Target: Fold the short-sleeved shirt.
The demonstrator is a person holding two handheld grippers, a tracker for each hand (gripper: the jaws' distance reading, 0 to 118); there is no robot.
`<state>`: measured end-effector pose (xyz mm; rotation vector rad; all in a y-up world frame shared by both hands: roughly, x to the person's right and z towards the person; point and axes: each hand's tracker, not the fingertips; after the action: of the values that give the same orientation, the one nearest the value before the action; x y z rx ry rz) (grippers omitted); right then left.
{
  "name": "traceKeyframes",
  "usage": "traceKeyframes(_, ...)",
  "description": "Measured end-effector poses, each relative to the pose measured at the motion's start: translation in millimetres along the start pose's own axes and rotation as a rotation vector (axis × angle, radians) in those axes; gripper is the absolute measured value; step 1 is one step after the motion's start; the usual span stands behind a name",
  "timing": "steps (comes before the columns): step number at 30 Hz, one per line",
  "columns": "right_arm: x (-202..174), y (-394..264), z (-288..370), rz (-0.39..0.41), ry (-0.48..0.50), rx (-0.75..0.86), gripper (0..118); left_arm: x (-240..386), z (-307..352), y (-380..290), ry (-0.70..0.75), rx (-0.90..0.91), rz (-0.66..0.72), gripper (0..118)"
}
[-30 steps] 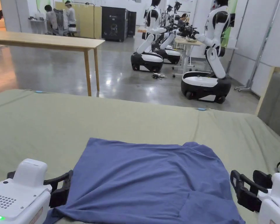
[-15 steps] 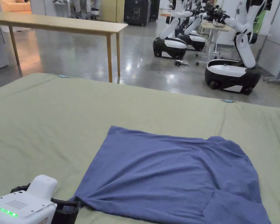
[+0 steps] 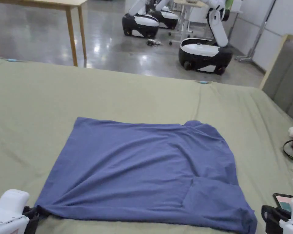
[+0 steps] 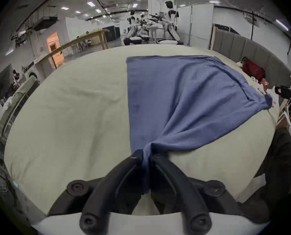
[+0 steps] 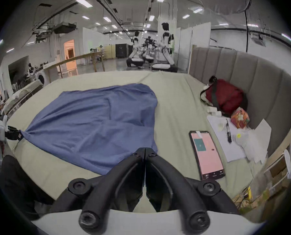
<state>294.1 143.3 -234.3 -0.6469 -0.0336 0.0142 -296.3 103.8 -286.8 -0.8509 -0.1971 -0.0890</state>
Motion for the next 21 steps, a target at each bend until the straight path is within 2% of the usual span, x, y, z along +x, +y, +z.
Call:
traceKeyframes(1,2,-3,0,0.002,0.071,0.012,14,3,3,0,0.006,0.012,-0.005,5)
traceKeyframes(2,4,-6,-1,-0.007,0.105,0.016,32,5,6,1,0.006,0.023,-0.008,5)
traceKeyframes(3,3,-8,-5,-0.005,0.093,-0.001,64,3,7,2,0.002,0.017,-0.008,5)
traceKeyframes(4,1,-11,-12,0.002,0.082,-0.036,84,5,8,3,0.009,0.011,-0.009,5)
traceKeyframes(5,0,-13,-17,0.009,0.077,-0.045,90,6,9,3,0.017,0.014,-0.014,5)
traceKeyframes(8,-1,-25,-36,0.019,0.100,-0.115,90,5,11,5,0.016,0.017,-0.004,5)
traceKeyframes(10,-2,-30,-46,0.031,0.115,-0.149,87,5,11,6,0.023,0.020,-0.002,5)
traceKeyframes(11,-3,-33,-51,0.041,0.108,-0.157,69,4,9,6,0.029,0.014,-0.001,5)
traceKeyframes(12,-2,-34,-54,0.047,0.116,-0.157,14,4,9,6,0.036,0.012,-0.003,5)
traceKeyframes(13,-1,-33,-54,0.046,0.112,-0.146,7,4,9,6,0.038,0.007,-0.005,5)
traceKeyframes(15,8,-25,-44,-0.054,0.180,-0.098,7,6,12,7,0.046,-0.005,-0.013,5)
traceKeyframes(16,10,-19,-37,-0.076,0.174,-0.062,7,6,15,9,0.059,0.000,-0.026,5)
traceKeyframes(19,16,4,-15,-0.086,0.158,0.033,7,4,34,23,0.070,0.044,-0.036,5)
traceKeyframes(21,15,32,-9,-0.050,0.156,0.080,7,6,43,48,0.096,0.093,-0.079,5)
